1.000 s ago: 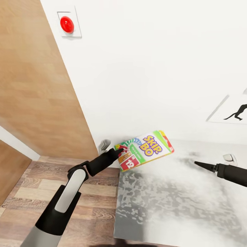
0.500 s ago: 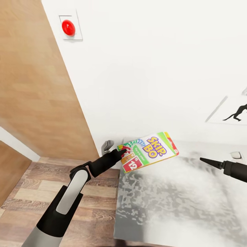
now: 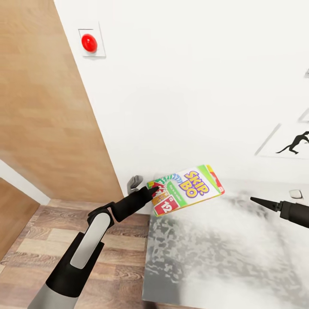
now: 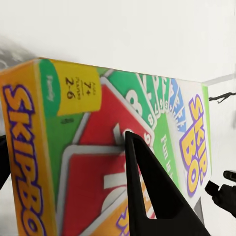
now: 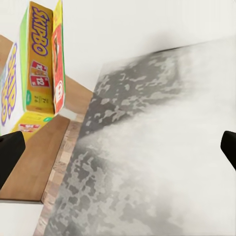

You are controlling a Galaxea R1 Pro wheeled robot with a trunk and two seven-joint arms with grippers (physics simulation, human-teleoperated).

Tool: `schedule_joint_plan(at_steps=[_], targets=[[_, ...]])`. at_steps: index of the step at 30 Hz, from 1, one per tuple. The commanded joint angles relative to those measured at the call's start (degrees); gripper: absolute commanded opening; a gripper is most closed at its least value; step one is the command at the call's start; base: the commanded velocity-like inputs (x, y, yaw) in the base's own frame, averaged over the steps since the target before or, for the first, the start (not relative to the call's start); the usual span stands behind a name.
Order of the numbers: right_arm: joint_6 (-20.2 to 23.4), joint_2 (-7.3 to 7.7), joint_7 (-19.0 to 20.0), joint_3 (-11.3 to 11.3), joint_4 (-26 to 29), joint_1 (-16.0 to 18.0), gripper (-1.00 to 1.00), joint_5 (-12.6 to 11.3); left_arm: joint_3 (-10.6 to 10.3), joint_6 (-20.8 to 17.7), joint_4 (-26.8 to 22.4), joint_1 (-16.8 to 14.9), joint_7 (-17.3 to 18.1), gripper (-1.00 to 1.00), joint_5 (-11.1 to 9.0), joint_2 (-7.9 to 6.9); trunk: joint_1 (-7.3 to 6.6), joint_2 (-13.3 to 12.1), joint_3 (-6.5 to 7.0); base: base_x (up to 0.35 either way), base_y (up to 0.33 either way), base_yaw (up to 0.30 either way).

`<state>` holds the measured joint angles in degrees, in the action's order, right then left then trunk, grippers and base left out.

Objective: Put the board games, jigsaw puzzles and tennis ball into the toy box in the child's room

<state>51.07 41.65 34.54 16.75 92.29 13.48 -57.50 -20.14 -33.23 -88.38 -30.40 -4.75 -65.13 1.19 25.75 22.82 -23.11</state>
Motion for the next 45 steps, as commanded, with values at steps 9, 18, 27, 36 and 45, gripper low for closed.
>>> schedule_joint_plan(at_steps=[9,18,27,36,45], targets=[[0.3,-0.05,0.1,0.0,0.0,0.1,1.00,0.1,-0.1,-0.1,-0.1,0.0,-0.1,-1.00,-0.5,0.04,0.04,0.1,0.75,0.000,0.000,0.000],[0.3,0.14,0.2,0.1,0.1,0.1,1.00,0.1,-0.1,-0.1,-0.3,0.0,0.1,-1.00,-0.5,-0.01,0.04,0.1,1.59,-0.163,0.000,0.000],[0.3,0.30,1.4,1.7,0.1,-0.1,1.00,0.1,-0.1,0.0,-0.4,0.0,0.2,-1.00,-0.5,0.06,0.04,0.1,2.43,-0.054,0.000,0.000],[0.3,0.42,8.4,5.3,0.1,-1.2,1.00,0.2,-0.2,0.0,-0.4,0.0,0.2,-1.00,-0.5,0.14,0.04,0.1,3.27,-0.010,0.000,0.000],[0.3,0.44,9.9,7.8,0.1,-1.8,1.00,0.2,-0.2,0.0,-0.5,0.0,0.2,-1.00,-0.5,0.21,0.04,0.1,4.11,-0.001,0.000,0.000]])
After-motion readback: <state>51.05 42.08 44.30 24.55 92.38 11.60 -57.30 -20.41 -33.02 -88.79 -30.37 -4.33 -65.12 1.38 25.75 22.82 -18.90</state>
